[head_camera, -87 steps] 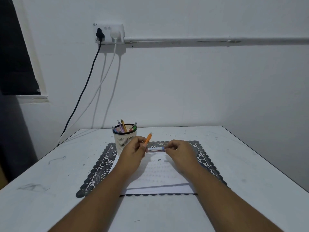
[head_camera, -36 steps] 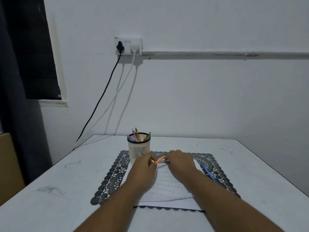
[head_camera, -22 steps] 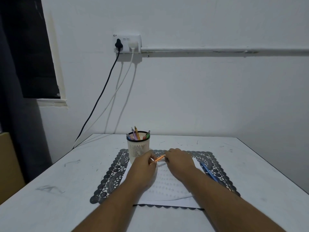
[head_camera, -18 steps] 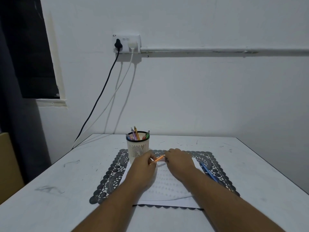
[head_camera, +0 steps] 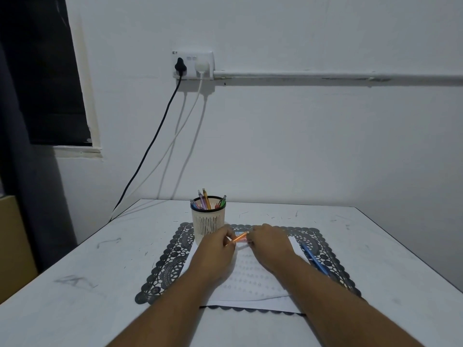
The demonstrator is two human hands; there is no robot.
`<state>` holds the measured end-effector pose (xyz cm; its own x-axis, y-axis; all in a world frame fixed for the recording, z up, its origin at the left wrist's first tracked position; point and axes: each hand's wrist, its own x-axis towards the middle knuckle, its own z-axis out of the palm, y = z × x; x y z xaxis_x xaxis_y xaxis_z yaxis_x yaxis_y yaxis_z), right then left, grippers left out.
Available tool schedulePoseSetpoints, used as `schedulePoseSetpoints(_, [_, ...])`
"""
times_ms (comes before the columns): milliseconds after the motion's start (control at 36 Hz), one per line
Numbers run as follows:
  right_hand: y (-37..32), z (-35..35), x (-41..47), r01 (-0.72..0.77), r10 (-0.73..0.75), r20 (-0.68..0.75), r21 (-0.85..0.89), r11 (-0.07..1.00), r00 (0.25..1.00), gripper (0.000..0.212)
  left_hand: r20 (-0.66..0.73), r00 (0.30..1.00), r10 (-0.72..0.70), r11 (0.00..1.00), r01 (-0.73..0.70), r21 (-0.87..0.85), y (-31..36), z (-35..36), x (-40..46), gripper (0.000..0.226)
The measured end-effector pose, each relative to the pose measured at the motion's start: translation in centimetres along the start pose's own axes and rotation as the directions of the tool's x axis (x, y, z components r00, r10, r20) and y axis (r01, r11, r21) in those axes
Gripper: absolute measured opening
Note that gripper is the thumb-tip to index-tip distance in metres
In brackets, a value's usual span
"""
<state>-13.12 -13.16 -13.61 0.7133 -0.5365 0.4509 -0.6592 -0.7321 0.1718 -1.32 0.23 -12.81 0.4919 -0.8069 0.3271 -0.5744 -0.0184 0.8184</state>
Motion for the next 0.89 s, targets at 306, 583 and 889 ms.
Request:
schedulePoseSetpoints(306, [0.17, 0.01, -0.18, -0.018, 0.02, -0.036, 0.051, 0.999, 0.999, 0.026, 0.009, 1.0, -0.008, 1.0, 0.008, 0.013, 0.17, -0.15, -0.09, 0.026])
schedulePoseSetpoints(583, [0.48, -0.21, -0.21, -0.038, 0.038, 0.003, 0.111, 0.993, 0.999, 0.028, 0.026, 1.0, -0.013, 0.999, 0.012, 0.032, 0.16, -0.21, -0.12, 0.023])
schedulePoseSetpoints(889, [0.78, -0.88, -0.69, -0.1, 0.078, 0.089, 0.278, 0.955, 0.993, 0.017, 0.052, 0.999, -0.013, 0.998, 0.01, 0.056, 0.63, -0.41, -0.3, 0.021])
